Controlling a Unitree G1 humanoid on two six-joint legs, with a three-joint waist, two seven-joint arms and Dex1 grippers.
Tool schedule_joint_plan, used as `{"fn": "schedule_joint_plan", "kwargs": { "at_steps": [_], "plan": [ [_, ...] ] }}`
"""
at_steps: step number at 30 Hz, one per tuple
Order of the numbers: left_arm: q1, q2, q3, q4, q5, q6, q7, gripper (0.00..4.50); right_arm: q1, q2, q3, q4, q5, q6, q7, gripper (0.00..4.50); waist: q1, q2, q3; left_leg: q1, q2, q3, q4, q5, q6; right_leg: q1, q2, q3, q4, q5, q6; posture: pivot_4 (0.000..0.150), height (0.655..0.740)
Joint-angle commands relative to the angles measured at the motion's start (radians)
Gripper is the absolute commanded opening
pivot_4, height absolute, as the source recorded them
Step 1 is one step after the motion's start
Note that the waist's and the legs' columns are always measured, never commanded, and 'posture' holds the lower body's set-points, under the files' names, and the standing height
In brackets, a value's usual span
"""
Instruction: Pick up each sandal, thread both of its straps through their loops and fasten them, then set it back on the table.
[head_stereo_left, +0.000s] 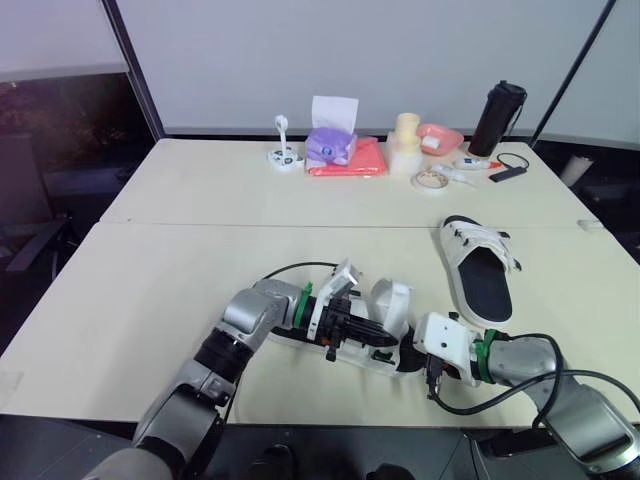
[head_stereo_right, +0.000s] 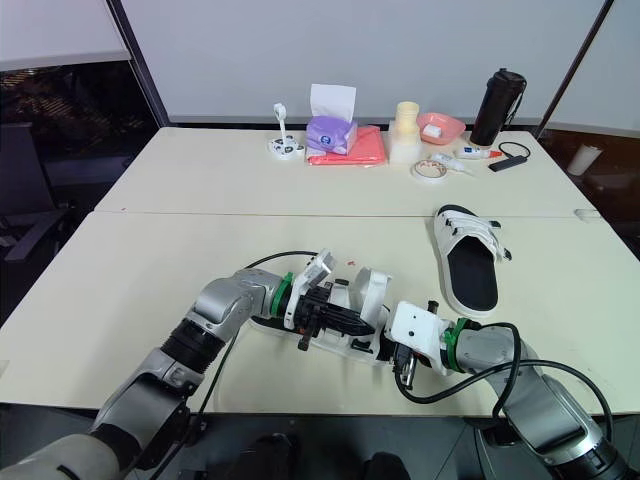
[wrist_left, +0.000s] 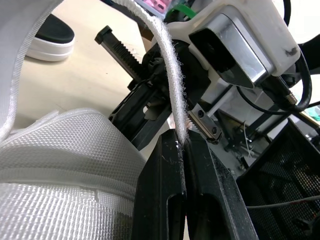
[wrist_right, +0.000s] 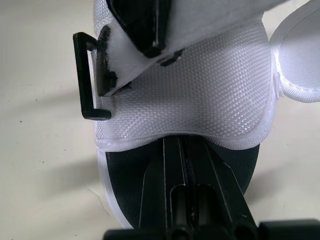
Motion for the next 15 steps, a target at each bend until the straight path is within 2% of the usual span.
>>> {"fn": "schedule_joint_plan", "kwargs": {
  "at_steps": [1, 6, 15],
  "plan": [
    [0.033, -0.002, -0.056, -0.027, 0.037, -0.038, -0.011, 0.05, 0.06, -0.006, 0.077, 0.059, -0.02, 0.063, 0.025, 0.0, 0.0, 0.0, 0.0, 0.0, 0.0, 0.0, 0.0, 0.0, 0.0, 0.0, 0.0, 0.0, 0.0, 0.0, 0.0, 0.15, 0.74],
    [0.047, -0.031, -0.047, 0.003, 0.063, -0.095, 0.021, 0.05, 0.061, -0.002, 0.08, 0.059, -0.022, 0.063, 0.021, 0.0, 0.001, 0.0, 0.0, 0.001, 0.0, 0.0, 0.0, 0.0, 0.0, 0.001, 0.0, 0.0, 0.0, 0.0, 0.0, 0.15, 0.74],
    [0.028, -0.066, -0.001, -0.003, -0.002, 0.033, 0.022, 0.05, 0.066, -0.004, 0.08, 0.056, -0.025, 0.064, 0.018, 0.0, 0.002, 0.0, -0.001, 0.003, 0.0, 0.0, 0.001, 0.0, 0.0, 0.003, 0.0, 0.0, 0.0, 0.0, 0.0, 0.15, 0.74]
  ]
}}
